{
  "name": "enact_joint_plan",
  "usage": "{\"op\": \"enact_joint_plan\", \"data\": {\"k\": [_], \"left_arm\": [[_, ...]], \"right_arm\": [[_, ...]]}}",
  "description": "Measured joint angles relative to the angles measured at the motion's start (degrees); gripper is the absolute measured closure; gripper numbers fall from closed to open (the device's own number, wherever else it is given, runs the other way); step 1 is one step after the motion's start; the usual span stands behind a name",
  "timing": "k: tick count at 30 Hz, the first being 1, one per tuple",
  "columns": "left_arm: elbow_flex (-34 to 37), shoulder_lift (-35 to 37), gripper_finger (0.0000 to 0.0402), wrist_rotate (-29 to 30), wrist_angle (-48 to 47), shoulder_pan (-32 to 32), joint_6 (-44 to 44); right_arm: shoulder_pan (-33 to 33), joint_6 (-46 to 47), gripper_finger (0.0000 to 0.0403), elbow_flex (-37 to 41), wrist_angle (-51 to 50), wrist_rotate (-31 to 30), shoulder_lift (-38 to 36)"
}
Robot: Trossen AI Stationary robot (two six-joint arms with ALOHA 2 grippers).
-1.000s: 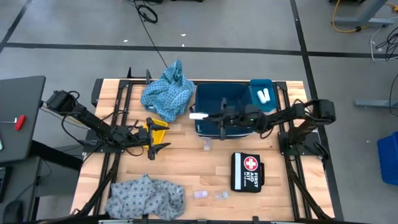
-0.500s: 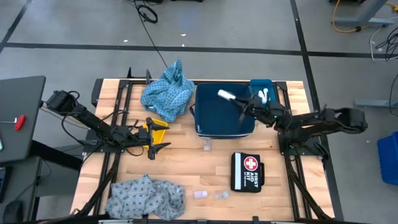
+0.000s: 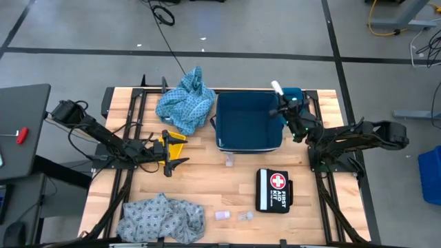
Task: Pick & place medical supplies in basket/bin
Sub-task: Put the white rolled gauze into the blue bin
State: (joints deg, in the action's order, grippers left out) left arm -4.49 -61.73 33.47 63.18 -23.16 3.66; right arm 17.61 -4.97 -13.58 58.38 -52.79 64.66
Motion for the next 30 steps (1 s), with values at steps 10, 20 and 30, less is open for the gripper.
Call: {"op": "enact_joint_plan", "data": {"k": [10,20,30], "left_arm": [[0.0,0.0,0.0067,0.0,0.0,0.0,-0.2],[0.0,0.0,0.0067,0.0,0.0,0.0,-0.5],[0.0,0.0,0.0067,0.0,0.0,0.0,-0.9]], "right_arm": [[0.0,-2.4,0.0375,0.0,-7.4,-17.8,0.0],[1.6,15.4,0.0375,0.0,-27.2,-16.9,0.0],[9.2,27.2,0.0375,0.0,-38.8,-3.5,0.0]]}}
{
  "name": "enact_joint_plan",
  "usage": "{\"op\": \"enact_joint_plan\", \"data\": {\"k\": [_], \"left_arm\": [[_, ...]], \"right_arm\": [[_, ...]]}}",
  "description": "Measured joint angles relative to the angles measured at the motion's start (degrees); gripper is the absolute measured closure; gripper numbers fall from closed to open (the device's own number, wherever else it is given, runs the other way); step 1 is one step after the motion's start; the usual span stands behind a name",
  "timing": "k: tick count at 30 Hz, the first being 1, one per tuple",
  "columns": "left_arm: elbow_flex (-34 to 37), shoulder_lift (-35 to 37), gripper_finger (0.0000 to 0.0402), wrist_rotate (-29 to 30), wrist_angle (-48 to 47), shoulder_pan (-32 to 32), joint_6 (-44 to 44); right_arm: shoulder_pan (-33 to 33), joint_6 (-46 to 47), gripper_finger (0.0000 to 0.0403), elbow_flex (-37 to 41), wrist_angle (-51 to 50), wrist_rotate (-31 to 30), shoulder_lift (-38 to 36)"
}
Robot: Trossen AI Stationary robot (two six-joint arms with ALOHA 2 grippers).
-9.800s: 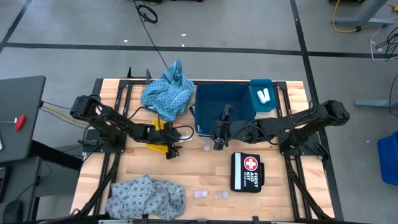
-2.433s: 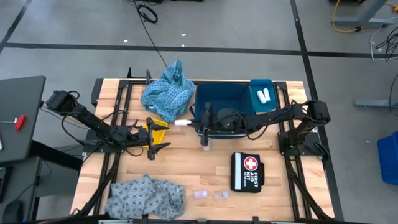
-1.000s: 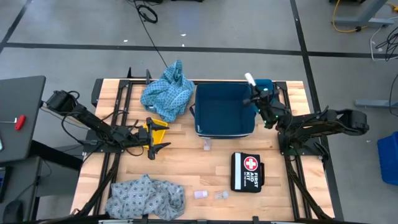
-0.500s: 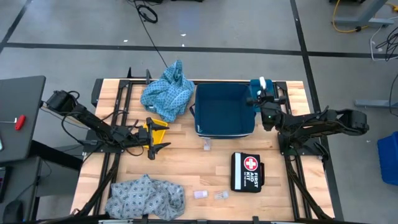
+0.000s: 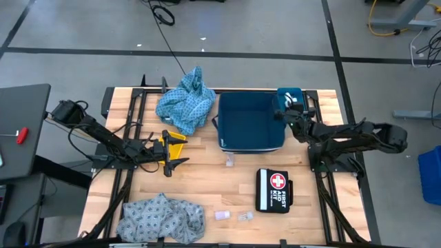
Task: Pick & place medical supplies in basket/bin
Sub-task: Put the white rolled gauze into the blue bin, then adjust the blue laundry organizer
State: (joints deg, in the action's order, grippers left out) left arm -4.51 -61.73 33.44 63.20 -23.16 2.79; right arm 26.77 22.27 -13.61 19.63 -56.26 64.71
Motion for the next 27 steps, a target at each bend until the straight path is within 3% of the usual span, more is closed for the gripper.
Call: {"op": "enact_joint_plan", "data": {"k": [13,22,27], "left_arm": [[0.0,0.0,0.0067,0.0,0.0,0.0,0.1],[0.0,0.0,0.0067,0.0,0.0,0.0,0.1],[0.0,0.0,0.0067,0.0,0.0,0.0,0.1]], "right_arm": [[3.1,0.1,0.0374,-0.1,-1.8,5.5,0.0],[3.1,0.2,0.024,-0.1,-1.4,5.5,-0.1],[3.1,0.2,0.0204,-0.1,-0.2,5.7,0.0]]}}
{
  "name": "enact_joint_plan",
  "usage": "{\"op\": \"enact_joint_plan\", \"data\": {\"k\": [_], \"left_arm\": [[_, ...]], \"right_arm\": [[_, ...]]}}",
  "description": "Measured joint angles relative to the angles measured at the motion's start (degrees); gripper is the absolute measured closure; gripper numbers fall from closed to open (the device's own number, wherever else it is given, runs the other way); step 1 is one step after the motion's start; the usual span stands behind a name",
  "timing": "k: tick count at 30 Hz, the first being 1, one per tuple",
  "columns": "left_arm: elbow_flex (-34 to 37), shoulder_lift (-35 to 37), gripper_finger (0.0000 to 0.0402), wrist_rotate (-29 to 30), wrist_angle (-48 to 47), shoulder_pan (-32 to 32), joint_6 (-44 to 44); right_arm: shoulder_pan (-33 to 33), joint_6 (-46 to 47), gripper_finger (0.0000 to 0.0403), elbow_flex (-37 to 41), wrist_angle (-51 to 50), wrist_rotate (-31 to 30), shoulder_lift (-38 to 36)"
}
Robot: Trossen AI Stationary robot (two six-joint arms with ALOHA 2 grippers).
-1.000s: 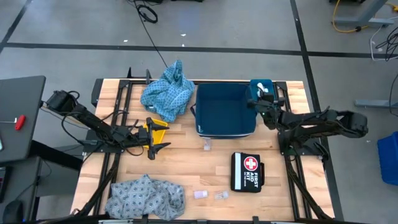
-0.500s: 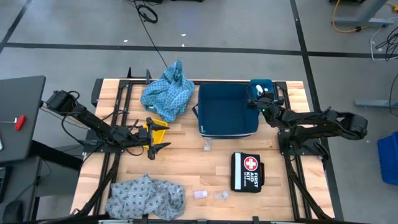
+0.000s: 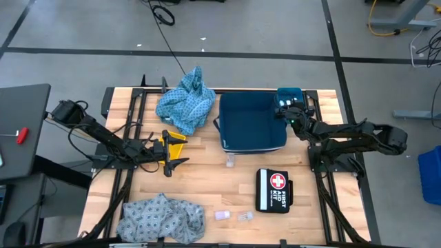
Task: Pick & place medical supplies in basket/bin
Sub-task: Adjust the blue laundry organizer
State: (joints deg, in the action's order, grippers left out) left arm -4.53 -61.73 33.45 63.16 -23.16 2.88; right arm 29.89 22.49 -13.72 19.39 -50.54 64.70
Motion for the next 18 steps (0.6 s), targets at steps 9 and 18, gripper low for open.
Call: {"op": "enact_joint_plan", "data": {"k": [9,18], "left_arm": [[0.0,0.0,0.0067,0.0,-0.5,0.0,-0.1],[0.0,0.0,0.0067,0.0,-1.7,0.0,-0.1]], "right_arm": [[-0.1,-0.5,0.0206,0.1,3.9,2.6,0.1],[-0.2,-2.1,0.0219,0.1,8.1,4.0,0.1]]}}
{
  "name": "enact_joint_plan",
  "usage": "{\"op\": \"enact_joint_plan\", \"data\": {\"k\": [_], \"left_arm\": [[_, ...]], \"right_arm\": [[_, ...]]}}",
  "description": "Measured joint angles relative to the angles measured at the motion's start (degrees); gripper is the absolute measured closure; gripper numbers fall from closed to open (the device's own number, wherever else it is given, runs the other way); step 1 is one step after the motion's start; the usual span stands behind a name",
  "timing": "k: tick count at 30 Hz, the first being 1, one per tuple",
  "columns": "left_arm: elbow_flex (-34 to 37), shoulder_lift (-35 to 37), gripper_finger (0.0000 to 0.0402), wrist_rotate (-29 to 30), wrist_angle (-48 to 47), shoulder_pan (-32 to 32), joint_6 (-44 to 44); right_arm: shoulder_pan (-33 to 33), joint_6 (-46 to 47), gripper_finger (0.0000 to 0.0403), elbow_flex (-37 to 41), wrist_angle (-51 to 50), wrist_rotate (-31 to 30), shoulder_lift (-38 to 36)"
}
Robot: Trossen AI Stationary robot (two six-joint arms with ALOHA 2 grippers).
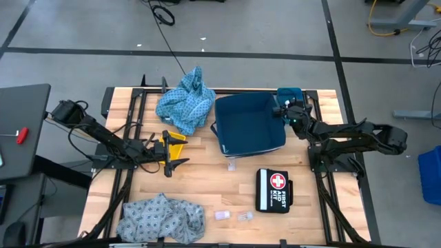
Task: Pick & place medical supplies in basket/bin
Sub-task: Adjust the blue laundry organizer
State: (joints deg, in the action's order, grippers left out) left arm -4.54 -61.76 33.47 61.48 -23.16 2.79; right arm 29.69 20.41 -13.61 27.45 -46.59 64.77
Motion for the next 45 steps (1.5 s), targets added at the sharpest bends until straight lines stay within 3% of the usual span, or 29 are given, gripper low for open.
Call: {"op": "enact_joint_plan", "data": {"k": [10,21,28,32,36,40,45], "left_arm": [[0.0,0.0,0.0067,0.0,-0.1,0.0,-0.3],[0.0,0.0,0.0067,0.0,-0.1,0.0,-0.2],[0.0,0.0,0.0067,0.0,-0.6,0.0,-0.2],[0.0,0.0,0.0067,0.0,-1.0,0.0,-0.2],[0.0,0.0,0.0067,0.0,-0.9,0.0,-0.2],[0.0,0.0,0.0067,0.0,-0.9,0.0,-0.2],[0.0,0.0,0.0067,0.2,-0.9,0.0,0.1]], "right_arm": [[0.0,-10.1,0.0226,0.0,6.4,-9.9,0.0],[-0.4,-13.6,0.016,0.0,14.2,-0.6,0.0],[-6.3,-21.7,0.0166,0.0,24.7,2.3,0.0],[-10.4,-25.6,0.0182,0.0,28.2,9.7,-0.1],[-13.8,-27.0,0.0212,-2.4,24.5,14.3,-0.1],[-16.1,-27.2,0.0273,-9.3,8.8,17.2,0.0],[-17.6,-25.4,0.0386,-18.3,-11.0,23.3,1.0]]}}
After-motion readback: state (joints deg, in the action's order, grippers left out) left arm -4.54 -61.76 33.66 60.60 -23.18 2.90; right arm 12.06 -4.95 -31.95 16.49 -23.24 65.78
